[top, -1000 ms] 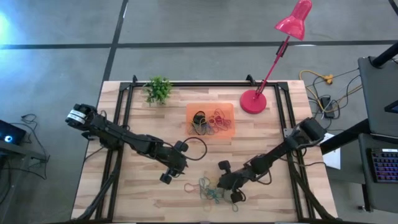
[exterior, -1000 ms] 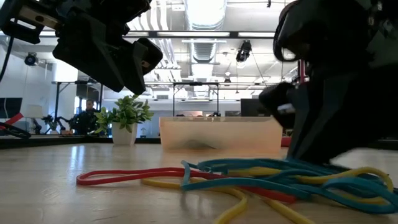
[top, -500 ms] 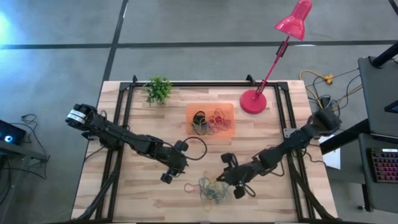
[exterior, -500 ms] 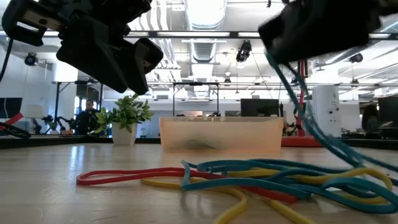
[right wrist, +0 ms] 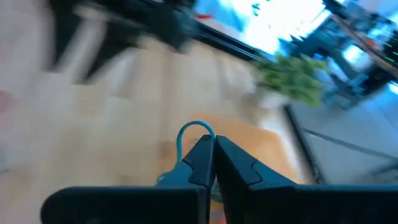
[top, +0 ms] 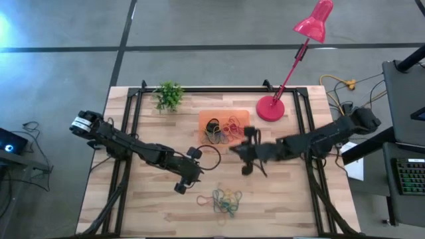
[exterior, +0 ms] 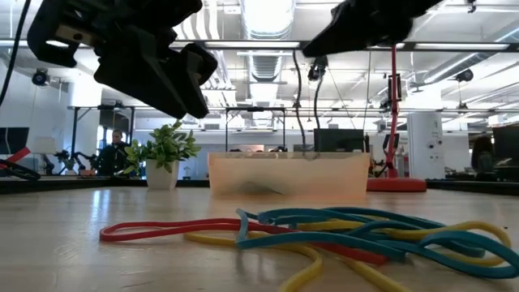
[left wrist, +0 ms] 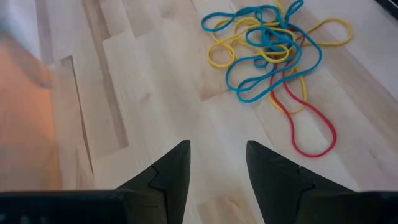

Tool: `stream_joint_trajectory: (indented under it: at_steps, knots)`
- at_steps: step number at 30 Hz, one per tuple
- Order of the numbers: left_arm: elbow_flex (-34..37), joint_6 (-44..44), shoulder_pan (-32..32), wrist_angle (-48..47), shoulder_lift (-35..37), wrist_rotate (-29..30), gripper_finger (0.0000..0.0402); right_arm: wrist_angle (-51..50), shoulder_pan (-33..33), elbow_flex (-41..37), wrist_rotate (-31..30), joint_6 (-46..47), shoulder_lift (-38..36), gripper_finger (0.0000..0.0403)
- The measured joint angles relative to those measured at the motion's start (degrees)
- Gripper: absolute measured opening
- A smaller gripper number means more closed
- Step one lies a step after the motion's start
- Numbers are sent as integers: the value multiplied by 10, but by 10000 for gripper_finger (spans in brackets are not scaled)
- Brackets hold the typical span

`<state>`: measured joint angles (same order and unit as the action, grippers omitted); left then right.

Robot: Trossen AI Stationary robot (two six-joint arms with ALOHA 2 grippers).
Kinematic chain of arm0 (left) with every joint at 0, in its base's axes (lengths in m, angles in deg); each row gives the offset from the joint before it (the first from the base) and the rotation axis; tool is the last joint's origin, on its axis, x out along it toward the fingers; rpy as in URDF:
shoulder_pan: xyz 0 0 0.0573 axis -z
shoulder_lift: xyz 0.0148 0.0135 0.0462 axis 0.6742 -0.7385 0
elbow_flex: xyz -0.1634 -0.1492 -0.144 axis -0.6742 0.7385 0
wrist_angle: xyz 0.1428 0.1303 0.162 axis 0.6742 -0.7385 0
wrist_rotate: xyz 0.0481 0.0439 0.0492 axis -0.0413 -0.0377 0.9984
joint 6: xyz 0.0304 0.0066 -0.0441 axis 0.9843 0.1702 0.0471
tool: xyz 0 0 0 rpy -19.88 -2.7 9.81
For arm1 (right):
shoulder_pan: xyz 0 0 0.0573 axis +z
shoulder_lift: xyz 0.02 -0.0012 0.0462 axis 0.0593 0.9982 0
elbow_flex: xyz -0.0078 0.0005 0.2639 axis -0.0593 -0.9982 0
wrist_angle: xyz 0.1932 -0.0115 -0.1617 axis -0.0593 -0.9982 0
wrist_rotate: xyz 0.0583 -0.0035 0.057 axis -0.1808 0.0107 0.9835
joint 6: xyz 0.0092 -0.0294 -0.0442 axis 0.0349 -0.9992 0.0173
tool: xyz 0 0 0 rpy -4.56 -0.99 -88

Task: Pick and place rubber bands into bin
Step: Put the blue rubber band into the bin

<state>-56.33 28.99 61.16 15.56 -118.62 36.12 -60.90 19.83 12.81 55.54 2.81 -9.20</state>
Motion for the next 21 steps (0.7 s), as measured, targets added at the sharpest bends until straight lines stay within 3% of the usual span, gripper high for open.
stream_joint_trajectory:
  at_steps: [7, 12, 21]
  knots:
    - [1, 1, 0, 0, 0, 0, 141, 0, -121, 0, 8, -35, -14, 8]
    - [1, 1, 0, 0, 0, 0, 141, 0, -196, 0, 66, -35, -12, 8]
    - [1, 5, 0, 0, 0, 0, 141, -3, -269, -4, 121, -30, 2, 9]
